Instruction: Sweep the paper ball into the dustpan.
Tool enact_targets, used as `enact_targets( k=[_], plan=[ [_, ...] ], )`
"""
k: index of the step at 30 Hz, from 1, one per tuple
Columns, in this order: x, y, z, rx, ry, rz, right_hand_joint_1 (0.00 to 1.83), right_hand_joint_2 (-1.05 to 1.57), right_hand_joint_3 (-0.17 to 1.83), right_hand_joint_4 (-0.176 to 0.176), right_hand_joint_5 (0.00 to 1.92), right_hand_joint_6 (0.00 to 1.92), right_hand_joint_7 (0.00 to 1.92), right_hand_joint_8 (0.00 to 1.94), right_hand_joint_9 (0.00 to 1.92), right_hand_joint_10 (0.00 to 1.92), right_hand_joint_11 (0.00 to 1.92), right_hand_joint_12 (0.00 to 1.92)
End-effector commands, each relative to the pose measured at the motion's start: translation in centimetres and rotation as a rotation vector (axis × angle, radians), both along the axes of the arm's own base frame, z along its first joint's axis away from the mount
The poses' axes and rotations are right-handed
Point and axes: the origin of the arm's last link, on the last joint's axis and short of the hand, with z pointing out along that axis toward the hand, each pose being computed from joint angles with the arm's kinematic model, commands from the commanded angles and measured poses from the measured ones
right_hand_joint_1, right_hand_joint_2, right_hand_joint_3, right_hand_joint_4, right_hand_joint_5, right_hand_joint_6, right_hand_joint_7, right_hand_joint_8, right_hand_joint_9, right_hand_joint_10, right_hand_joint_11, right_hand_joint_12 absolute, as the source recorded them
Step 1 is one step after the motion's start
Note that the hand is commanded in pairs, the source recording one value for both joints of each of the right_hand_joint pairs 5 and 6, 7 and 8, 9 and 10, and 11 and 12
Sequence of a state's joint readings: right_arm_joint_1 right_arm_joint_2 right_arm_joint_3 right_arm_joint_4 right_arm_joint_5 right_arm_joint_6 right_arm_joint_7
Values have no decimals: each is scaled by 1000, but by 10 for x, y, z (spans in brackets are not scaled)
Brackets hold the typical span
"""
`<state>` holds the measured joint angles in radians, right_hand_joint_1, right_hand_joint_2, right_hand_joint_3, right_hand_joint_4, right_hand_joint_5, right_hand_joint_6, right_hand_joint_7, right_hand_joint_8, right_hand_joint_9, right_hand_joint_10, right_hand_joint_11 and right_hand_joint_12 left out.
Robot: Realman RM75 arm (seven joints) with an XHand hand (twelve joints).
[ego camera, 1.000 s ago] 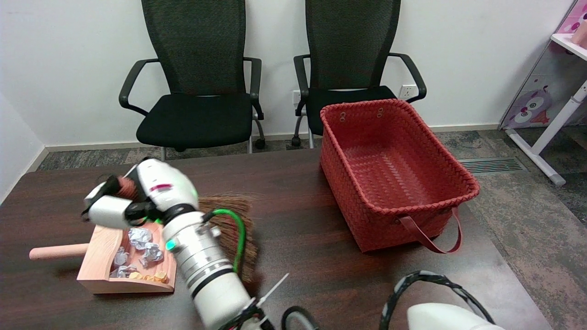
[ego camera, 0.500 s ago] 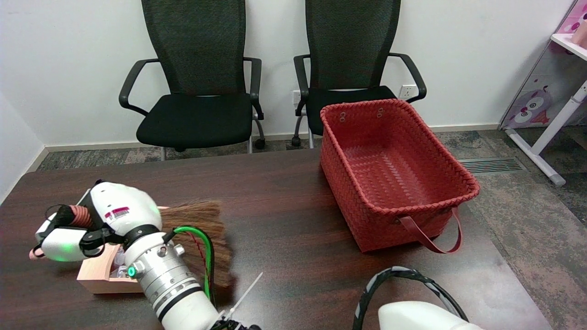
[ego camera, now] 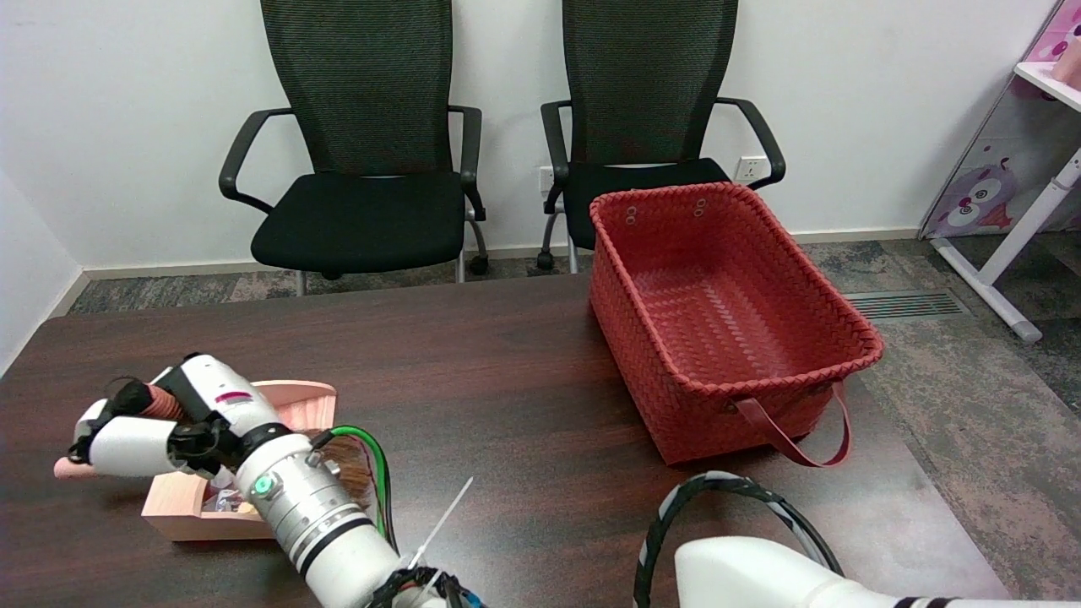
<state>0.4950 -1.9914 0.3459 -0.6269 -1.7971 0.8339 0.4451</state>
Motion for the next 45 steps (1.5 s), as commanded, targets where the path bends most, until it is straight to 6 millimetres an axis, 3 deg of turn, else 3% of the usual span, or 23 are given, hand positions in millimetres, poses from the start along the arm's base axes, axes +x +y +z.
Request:
enact_targets(
  k=[1, 5, 13, 29, 45],
  plan=[
    [-25, -37, 24, 3, -575, -375, 858, 857, 1802, -10, 1920, 1920, 1920, 1920, 1920, 1920, 1920, 1920],
    [0, -47, 28, 51, -687, -333, 866, 895, 1742, -11, 1920, 1920, 1920, 1920, 1920, 1920, 1920, 1920],
    [45, -47, 42, 143, -771, -166, 865, 894, 1712, -13, 1920, 1920, 1920, 1920, 1920, 1920, 1920, 1920],
    [77, -28, 79, 238, -981, -13, 857, 860, 1721, -15, 1920, 1920, 1920, 1920, 1920, 1920, 1920, 1920],
    [102, -21, 154, 122, -659, 176, 820, 1013, 1647, -12, 1920, 1920, 1920, 1920, 1920, 1920, 1920, 1920]
  ],
)
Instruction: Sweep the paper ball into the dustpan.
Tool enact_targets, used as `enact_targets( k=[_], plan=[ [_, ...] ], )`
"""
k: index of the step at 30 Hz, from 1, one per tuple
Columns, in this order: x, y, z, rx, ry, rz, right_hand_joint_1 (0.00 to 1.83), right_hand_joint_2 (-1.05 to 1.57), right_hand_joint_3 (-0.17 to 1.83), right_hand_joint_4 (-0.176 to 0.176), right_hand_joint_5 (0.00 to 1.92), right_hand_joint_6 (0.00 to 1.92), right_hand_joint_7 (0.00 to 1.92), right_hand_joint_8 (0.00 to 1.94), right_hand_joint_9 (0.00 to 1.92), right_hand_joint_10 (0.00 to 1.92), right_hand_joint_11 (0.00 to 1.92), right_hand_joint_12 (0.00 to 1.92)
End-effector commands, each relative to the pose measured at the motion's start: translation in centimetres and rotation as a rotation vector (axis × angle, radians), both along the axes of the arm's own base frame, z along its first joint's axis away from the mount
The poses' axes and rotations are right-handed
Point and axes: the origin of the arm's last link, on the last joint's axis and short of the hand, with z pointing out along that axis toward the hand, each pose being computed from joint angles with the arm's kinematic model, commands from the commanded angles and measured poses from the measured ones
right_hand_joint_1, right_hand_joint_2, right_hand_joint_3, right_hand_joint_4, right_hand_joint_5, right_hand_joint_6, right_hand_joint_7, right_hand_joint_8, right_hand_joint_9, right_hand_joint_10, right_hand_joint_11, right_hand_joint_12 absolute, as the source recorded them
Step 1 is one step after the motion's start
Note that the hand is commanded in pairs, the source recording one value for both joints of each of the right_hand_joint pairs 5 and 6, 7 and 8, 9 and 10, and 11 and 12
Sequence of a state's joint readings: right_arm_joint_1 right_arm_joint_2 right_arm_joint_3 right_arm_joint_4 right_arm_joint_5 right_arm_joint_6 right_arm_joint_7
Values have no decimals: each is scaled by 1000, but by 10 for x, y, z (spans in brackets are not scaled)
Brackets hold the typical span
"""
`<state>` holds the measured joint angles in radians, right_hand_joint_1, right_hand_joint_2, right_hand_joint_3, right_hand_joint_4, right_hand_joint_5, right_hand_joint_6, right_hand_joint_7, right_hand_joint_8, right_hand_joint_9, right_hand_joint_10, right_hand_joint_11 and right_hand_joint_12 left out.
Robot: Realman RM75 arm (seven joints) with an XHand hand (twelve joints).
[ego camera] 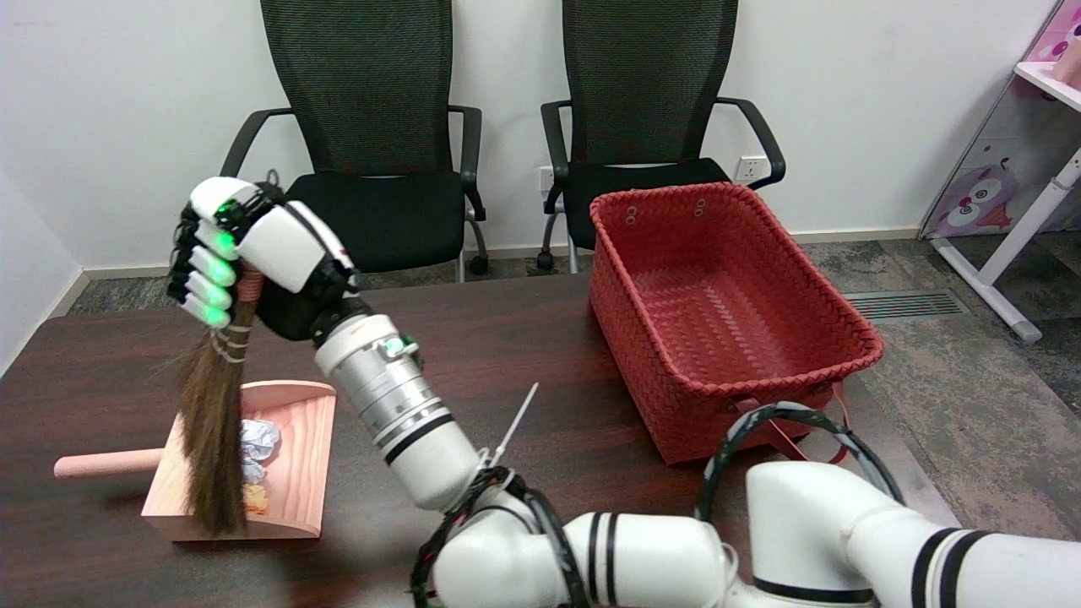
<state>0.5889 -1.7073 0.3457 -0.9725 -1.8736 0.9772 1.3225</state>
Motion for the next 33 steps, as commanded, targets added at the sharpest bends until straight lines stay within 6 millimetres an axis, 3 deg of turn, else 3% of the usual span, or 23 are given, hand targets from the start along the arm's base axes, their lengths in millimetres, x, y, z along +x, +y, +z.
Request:
enact_targets(
  k=[1, 5, 19, 33],
  plan=[
    [34, 11, 79, -158, 202, 152, 819, 1042, 1639, -12, 1920, 1920, 1920, 1920, 1920, 1920, 1920, 1920],
    [43, 7, 100, -198, 339, 162, 819, 1153, 1632, -9, 1920, 1920, 1920, 1920, 1920, 1920, 1920, 1920],
    [54, -14, 176, -137, 501, 88, 830, 1158, 1744, -7, 1920, 1920, 1920, 1920, 1920, 1920, 1920, 1920],
    [50, -15, 242, -248, 537, 22, 841, 1202, 1755, -6, 1920, 1920, 1920, 1920, 1920, 1920, 1920, 1920]
  ],
)
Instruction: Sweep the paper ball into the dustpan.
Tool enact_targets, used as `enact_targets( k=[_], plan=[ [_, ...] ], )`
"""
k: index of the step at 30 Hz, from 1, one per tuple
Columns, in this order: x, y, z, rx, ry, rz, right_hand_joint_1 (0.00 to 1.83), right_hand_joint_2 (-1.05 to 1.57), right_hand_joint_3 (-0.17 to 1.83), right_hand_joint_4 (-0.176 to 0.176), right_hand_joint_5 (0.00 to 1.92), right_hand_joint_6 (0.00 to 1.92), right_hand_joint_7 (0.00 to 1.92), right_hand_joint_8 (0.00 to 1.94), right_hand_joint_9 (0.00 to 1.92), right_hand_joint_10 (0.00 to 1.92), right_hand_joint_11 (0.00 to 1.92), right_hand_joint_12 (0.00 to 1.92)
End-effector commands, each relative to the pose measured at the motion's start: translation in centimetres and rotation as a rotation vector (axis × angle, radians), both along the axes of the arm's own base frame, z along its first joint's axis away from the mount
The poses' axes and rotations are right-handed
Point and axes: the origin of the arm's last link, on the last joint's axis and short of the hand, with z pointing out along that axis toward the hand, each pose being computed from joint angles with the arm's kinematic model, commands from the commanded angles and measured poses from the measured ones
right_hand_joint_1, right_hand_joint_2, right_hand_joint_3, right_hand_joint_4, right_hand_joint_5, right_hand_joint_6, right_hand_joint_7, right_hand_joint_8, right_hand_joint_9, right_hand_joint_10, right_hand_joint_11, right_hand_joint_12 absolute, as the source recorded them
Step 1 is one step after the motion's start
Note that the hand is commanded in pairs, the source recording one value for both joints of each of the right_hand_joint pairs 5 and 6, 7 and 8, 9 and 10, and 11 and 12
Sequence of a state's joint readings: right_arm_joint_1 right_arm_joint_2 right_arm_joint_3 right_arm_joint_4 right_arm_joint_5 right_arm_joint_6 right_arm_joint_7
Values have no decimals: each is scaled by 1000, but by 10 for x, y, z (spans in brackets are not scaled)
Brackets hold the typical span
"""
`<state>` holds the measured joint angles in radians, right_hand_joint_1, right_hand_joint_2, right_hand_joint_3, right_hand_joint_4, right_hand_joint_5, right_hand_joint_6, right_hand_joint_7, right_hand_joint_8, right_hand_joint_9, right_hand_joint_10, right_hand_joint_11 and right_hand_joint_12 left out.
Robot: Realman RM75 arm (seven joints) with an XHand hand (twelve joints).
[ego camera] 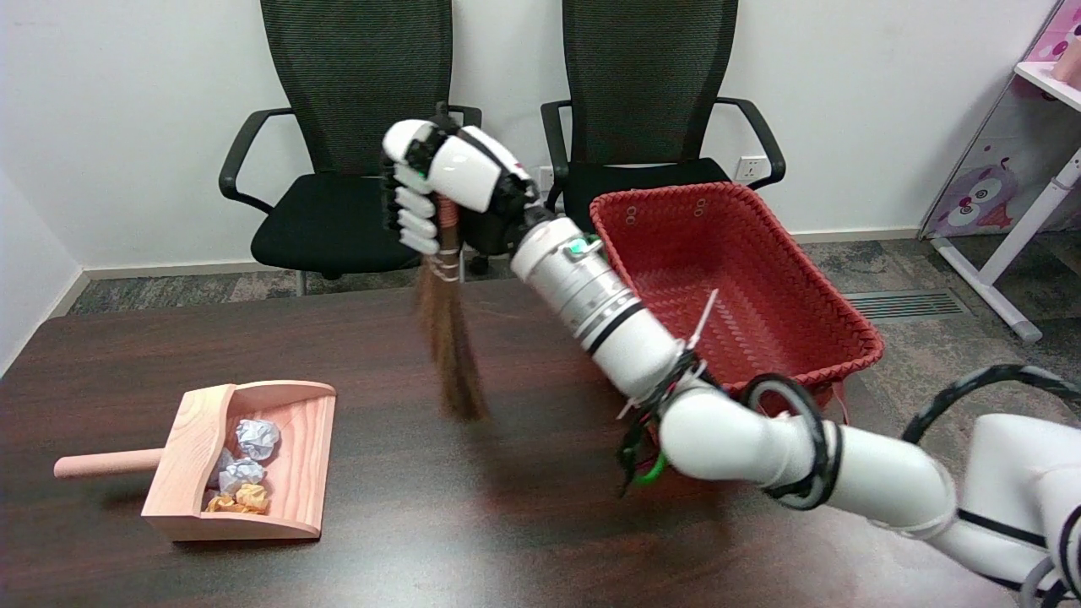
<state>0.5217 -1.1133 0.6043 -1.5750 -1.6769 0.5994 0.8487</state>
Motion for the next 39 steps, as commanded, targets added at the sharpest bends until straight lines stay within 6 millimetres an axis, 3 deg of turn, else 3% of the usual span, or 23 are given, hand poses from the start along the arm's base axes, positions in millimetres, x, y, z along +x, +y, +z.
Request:
enact_targets(
  k=[1, 9, 28, 31, 36, 38, 39],
  plan=[
    [10, 3, 79, -96, 110, -27, 842, 1203, 1755, -6, 1920, 1920, 1920, 1920, 1920, 1920, 1920, 1920],
    [-1, 6, 98, -153, 84, -52, 846, 1214, 1752, -6, 1920, 1920, 1920, 1920, 1920, 1920, 1920, 1920],
    [-5, 6, 102, -164, 82, -60, 854, 1220, 1756, -6, 1920, 1920, 1920, 1920, 1920, 1920, 1920, 1920],
    [16, 8, 103, -162, 50, -11, 856, 1220, 1748, -6, 1920, 1920, 1920, 1920, 1920, 1920, 1920, 1920],
    [103, 11, 117, -121, 8, 163, 862, 1245, 1707, -6, 1920, 1920, 1920, 1920, 1920, 1920, 1920, 1920],
    [144, 11, 124, -68, 59, 212, 865, 1256, 1688, -6, 1920, 1920, 1920, 1920, 1920, 1920, 1920, 1920],
    [155, 11, 127, -59, 83, 224, 865, 1257, 1686, -6, 1920, 1920, 1920, 1920, 1920, 1920, 1920, 1920]
  ],
)
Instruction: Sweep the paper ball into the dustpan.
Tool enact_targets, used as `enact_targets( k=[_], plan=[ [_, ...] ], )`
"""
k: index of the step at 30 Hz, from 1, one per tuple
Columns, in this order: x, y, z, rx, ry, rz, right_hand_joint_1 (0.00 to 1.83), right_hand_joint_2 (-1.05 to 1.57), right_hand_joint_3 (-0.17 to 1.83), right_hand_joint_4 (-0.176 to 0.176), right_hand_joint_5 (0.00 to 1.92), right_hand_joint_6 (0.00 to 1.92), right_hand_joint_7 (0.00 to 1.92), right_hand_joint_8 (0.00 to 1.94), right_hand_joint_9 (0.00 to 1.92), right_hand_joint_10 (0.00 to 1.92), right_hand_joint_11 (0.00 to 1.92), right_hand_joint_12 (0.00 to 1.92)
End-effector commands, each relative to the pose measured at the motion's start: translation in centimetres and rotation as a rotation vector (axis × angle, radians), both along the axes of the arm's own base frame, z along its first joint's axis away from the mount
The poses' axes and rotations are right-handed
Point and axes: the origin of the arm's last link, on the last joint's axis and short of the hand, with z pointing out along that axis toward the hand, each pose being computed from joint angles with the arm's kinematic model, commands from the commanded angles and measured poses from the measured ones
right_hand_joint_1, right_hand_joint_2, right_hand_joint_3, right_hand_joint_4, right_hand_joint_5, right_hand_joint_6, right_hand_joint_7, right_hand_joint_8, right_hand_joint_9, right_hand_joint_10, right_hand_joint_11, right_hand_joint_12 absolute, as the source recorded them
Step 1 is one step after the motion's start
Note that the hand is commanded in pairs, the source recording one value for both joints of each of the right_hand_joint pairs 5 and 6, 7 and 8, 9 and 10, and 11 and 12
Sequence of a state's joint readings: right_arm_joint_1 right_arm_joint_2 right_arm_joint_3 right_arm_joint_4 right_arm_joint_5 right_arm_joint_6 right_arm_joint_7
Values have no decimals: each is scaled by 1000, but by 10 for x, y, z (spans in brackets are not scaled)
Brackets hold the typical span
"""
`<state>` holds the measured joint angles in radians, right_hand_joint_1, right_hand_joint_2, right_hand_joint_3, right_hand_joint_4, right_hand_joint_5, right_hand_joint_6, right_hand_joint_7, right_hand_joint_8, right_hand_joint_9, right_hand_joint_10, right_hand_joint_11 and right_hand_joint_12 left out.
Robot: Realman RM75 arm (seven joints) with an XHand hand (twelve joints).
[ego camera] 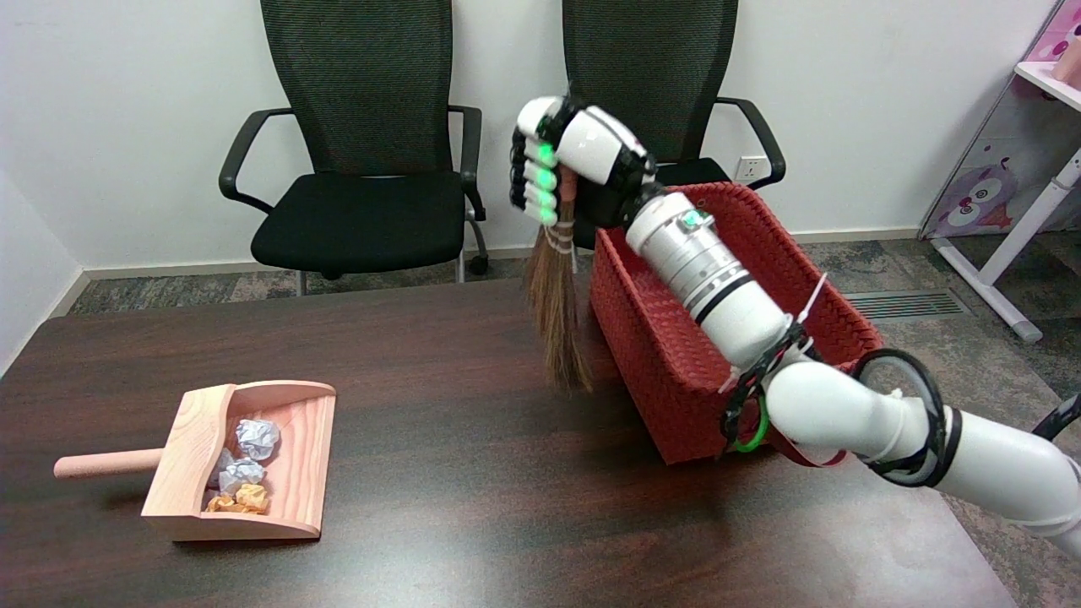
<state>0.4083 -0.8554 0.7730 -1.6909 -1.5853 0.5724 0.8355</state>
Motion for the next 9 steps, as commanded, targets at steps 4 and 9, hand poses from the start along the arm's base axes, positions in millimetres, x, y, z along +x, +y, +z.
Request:
enact_targets(
  k=[4, 9],
  plan=[
    [193, 7, 48, 121, 152, 266, 868, 1258, 1690, -6, 1920, 1920, 1920, 1920, 1920, 1920, 1920, 1920],
    [202, 12, 74, 42, 201, 272, 871, 1251, 1702, -6, 1920, 1920, 1920, 1920, 1920, 1920, 1920, 1920]
  ],
)
